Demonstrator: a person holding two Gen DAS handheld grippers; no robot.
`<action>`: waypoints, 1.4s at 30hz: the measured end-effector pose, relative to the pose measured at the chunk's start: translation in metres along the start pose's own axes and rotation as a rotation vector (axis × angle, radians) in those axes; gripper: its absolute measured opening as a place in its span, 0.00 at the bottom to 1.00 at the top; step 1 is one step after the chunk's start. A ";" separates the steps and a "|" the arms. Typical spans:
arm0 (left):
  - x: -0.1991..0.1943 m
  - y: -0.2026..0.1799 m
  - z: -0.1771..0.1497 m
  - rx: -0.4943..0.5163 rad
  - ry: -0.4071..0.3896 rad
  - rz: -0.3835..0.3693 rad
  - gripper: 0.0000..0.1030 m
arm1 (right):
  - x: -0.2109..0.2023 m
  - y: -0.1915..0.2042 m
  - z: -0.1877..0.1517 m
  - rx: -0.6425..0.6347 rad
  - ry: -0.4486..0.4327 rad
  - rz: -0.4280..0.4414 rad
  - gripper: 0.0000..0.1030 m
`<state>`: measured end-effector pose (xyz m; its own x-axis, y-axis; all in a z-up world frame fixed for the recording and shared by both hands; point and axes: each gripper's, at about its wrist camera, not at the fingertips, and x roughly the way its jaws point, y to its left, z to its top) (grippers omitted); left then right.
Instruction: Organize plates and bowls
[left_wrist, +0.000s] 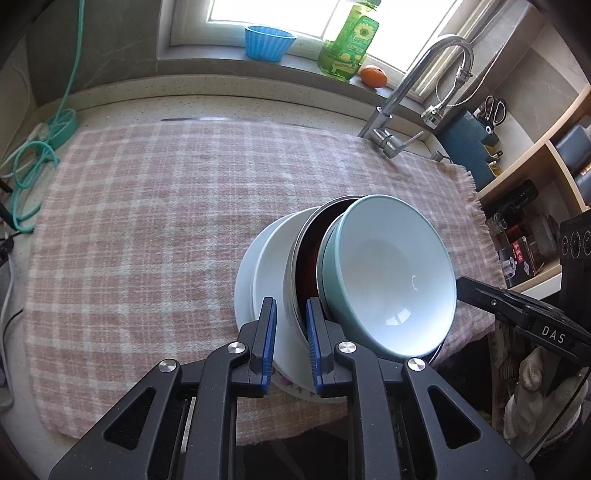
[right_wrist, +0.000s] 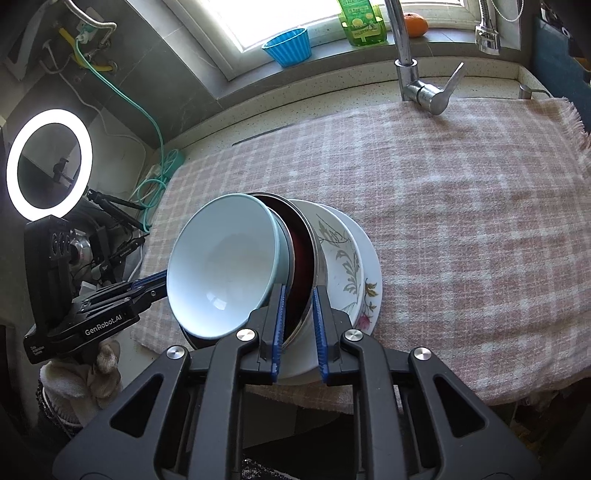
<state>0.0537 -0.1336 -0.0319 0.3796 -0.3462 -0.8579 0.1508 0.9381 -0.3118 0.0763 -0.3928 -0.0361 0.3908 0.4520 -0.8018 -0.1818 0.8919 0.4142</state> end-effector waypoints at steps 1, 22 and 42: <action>-0.001 0.000 0.000 0.001 -0.004 0.005 0.19 | -0.002 0.001 0.000 -0.003 -0.004 -0.003 0.20; -0.057 -0.014 -0.022 0.094 -0.157 0.163 0.71 | -0.055 0.028 -0.022 -0.098 -0.222 -0.155 0.73; -0.073 -0.014 -0.030 0.052 -0.184 0.219 0.73 | -0.068 0.027 -0.036 -0.068 -0.267 -0.166 0.78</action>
<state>-0.0031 -0.1218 0.0227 0.5665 -0.1360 -0.8128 0.0915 0.9906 -0.1020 0.0129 -0.3987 0.0140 0.6413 0.2881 -0.7112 -0.1518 0.9561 0.2505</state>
